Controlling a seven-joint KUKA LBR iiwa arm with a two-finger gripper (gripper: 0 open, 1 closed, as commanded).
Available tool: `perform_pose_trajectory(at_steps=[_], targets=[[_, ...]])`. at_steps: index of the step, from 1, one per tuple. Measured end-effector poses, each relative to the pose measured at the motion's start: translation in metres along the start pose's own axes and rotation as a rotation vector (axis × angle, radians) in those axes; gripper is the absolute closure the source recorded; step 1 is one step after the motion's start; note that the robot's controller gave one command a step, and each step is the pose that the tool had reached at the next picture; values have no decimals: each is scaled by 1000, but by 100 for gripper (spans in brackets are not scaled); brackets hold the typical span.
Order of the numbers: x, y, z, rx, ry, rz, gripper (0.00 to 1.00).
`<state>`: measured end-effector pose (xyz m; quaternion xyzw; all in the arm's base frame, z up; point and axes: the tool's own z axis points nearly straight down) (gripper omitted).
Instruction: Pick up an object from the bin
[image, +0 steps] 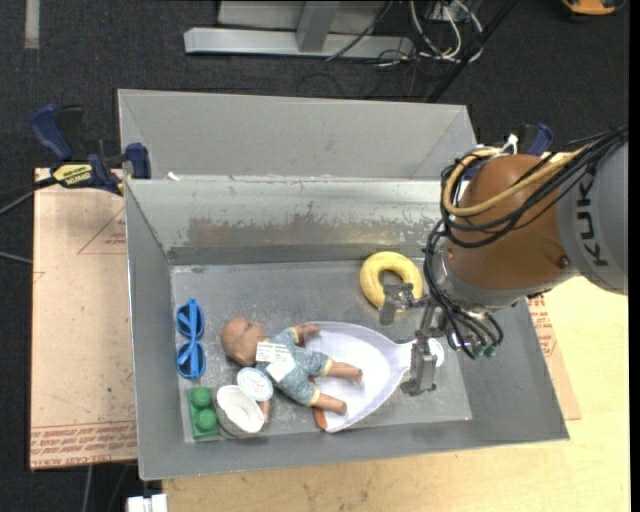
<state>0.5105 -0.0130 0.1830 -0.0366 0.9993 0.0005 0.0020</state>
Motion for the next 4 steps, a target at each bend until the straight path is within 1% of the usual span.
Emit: perform_pose_trajectory(at_steps=[1, 2, 3, 4], targets=[[7, 8, 59, 0, 0, -78, 0], [-3, -2, 98, -2, 1, -206, 0], [4, -4, 113, -1, 2, -151, 0], [10, 19, 112, -1, -4, -107, 0]])
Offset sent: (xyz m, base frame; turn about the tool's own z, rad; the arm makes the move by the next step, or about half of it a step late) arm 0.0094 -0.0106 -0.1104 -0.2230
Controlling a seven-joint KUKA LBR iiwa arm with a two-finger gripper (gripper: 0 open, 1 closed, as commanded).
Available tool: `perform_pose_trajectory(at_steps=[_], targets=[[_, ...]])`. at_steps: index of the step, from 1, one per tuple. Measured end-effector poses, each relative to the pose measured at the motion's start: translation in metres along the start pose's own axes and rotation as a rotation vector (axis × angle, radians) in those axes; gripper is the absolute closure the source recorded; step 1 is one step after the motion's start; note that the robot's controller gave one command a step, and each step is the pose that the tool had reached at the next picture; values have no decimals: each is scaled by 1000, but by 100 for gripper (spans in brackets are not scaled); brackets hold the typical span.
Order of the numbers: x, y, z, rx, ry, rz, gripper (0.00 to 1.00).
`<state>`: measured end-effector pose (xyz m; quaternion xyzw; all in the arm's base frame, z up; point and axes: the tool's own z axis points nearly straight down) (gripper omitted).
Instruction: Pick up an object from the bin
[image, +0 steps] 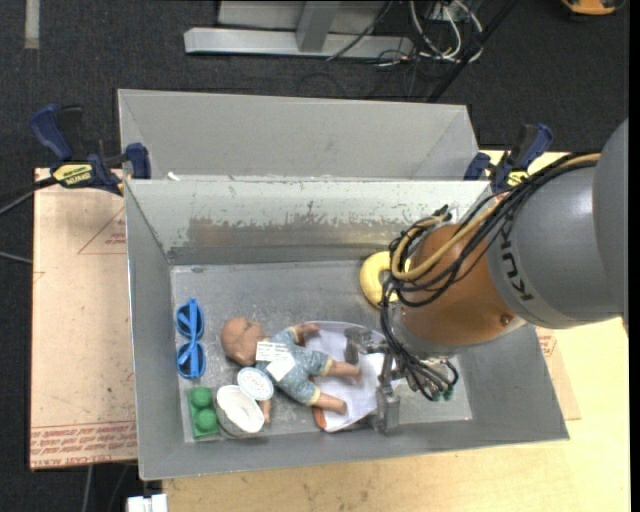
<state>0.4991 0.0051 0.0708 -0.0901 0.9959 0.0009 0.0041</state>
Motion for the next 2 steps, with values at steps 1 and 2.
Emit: perform_pose_trajectory(at_steps=[1, 2], targets=[[-3, 6, 1, -2, 4, -203, 100], [-3, 6, 0, -2, 4, -202, 100]])
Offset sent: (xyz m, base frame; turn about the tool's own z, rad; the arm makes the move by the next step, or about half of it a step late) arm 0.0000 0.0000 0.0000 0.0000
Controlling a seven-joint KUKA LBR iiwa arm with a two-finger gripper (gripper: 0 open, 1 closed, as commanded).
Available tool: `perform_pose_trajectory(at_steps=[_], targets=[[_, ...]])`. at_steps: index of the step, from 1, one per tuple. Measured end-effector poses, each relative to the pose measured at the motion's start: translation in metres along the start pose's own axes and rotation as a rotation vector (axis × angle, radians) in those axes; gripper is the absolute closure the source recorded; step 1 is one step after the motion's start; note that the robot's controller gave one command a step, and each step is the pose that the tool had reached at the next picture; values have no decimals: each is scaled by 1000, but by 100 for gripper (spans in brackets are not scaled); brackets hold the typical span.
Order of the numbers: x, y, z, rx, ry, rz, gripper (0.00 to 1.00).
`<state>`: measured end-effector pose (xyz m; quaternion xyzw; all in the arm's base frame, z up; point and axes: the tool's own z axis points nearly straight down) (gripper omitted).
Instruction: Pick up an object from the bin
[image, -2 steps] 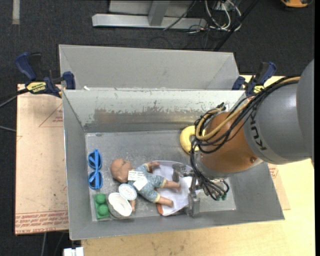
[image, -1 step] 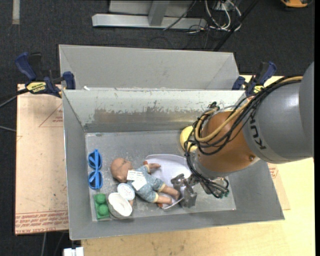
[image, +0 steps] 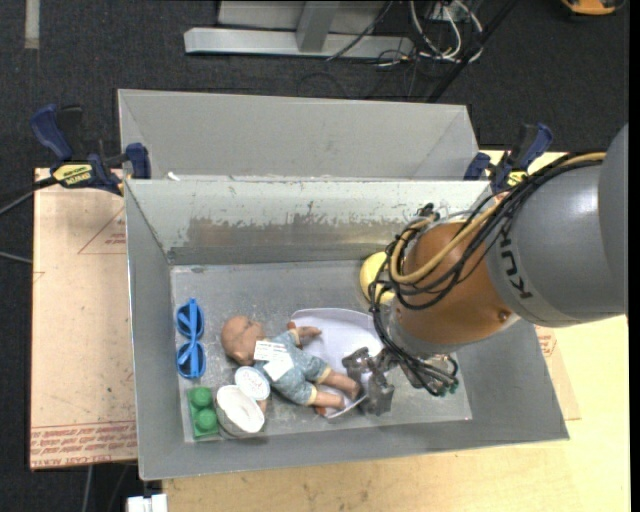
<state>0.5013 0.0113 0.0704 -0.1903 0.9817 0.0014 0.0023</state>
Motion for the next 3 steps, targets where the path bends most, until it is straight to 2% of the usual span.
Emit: perform_pose_trajectory(at_steps=[1, 2, 3], targets=[[13, -8, -108, 0, -1, 14, 100], [13, -8, -108, -1, -1, 14, 100], [10, -4, -147, -4, 7, 16, 100]])
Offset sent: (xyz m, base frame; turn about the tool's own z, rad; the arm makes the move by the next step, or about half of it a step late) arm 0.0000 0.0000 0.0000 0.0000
